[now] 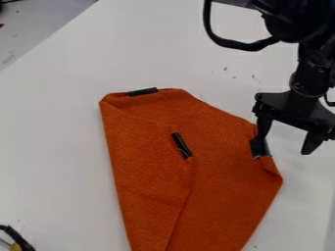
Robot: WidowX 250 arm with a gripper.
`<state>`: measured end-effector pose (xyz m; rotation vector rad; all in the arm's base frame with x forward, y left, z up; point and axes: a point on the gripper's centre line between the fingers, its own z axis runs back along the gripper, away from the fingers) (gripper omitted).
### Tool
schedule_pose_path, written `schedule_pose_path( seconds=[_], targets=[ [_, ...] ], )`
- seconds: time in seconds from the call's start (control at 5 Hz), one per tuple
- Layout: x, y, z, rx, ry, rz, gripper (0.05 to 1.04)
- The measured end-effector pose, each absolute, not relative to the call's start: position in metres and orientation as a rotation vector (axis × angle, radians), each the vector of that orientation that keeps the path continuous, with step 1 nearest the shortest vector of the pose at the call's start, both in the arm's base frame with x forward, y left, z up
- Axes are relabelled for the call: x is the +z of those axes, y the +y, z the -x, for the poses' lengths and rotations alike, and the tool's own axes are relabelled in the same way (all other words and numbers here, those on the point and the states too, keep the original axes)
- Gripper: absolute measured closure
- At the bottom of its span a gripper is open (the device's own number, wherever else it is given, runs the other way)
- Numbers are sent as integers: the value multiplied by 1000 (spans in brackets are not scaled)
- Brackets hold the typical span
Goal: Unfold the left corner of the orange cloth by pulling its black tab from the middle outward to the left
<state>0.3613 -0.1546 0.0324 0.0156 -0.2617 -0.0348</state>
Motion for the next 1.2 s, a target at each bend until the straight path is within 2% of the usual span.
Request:
schedule_pose_path(
  seconds=[0.4,1.0,1.2],
  targets=[
    [10,-137,-344,-46,-203,-57,83],
    [40,-75,-318,37,-257,-105,83],
    [59,-76,-322,68,-278,-96,83]
  ],
)
